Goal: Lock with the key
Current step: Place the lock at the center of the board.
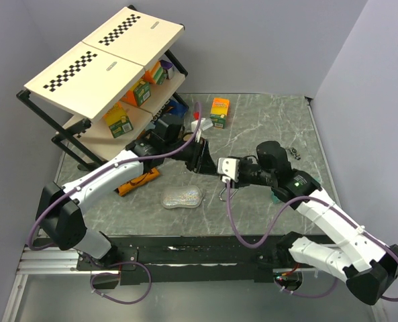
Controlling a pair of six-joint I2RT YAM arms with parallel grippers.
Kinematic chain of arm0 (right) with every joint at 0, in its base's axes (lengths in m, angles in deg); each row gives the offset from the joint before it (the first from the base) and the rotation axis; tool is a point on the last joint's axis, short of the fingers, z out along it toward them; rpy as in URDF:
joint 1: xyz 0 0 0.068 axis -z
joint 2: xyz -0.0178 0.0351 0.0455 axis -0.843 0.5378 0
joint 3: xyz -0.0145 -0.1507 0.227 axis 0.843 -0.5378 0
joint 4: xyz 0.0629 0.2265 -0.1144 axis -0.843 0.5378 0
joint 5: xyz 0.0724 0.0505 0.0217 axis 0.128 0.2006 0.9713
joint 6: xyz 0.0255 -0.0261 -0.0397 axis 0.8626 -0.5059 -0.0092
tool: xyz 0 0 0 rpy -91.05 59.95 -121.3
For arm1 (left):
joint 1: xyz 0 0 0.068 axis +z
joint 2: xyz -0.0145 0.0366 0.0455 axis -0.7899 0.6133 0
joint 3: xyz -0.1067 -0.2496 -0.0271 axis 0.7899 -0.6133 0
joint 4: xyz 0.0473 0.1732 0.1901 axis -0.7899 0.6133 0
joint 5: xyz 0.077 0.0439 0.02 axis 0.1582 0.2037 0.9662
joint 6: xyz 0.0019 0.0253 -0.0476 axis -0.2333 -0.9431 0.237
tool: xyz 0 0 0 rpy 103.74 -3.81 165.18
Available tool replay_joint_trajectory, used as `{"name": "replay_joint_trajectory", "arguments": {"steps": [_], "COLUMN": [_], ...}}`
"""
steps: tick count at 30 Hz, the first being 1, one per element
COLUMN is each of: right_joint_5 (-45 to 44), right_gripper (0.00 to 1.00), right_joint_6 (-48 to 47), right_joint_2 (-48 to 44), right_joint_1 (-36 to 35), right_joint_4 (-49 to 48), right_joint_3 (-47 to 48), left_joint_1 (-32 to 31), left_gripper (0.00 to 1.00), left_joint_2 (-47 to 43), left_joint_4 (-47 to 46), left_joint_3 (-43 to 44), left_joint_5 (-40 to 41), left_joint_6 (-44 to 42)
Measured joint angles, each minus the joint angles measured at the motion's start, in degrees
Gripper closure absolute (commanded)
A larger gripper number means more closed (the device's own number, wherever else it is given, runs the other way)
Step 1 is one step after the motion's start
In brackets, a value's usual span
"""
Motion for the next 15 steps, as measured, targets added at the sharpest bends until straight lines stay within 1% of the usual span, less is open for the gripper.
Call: {"name": "replay_joint_trajectory", "arguments": {"steps": [1, 2, 3, 4, 5, 7, 8, 10, 15], "right_joint_5": [-0.2, -0.3, -0.2, 0.1, 0.3, 0.7, 0.5, 0.0, -3.2], "right_gripper": [0.88, 0.89, 0.89, 0.89, 0.89, 0.89, 0.89, 0.91, 0.91], "right_joint_6": [0.9, 2.4, 4.1, 5.9, 8.5, 13.1, 15.1, 20.6, 33.2], "right_joint_2": [0.3, 1.0, 1.8, 2.7, 4.0, 6.9, 8.1, 11.8, 23.1], "right_joint_1": [0.2, 0.6, 1.4, 2.7, 4.5, 8.5, 10.0, 13.4, 18.8], "right_joint_4": [0.0, 0.1, 0.2, 0.2, 0.5, 0.7, 0.7, 0.9, 1.2], "right_joint_3": [0.0, 0.1, 0.3, 0.6, 1.2, 2.7, 3.4, 5.6, 12.3], "left_joint_1": [0.3, 0.8, 1.6, 2.4, 3.4, 5.0, 6.1, 7.0, 7.2], "left_gripper": [0.55, 0.49, 0.45, 0.43, 0.33, 0.22, 0.13, 0.02, 0.04], "left_joint_2": [0.0, 0.0, 0.0, 0.0, 0.0, 0.0, -0.3, -1.1, -6.4], "left_joint_4": [-0.2, -0.2, -0.4, -0.6, -0.8, -0.9, -1.1, -1.2, -3.8], "left_joint_3": [0.1, 0.2, 0.3, 0.5, 0.8, 1.4, 1.6, 1.6, 0.1], "left_joint_5": [0.0, 0.0, 0.1, 0.1, 0.2, 0.7, 1.1, 2.3, 5.3], "left_joint_6": [-0.1, -0.2, -0.3, -0.5, -0.6, -1.3, -1.7, -2.5, -3.9]}}
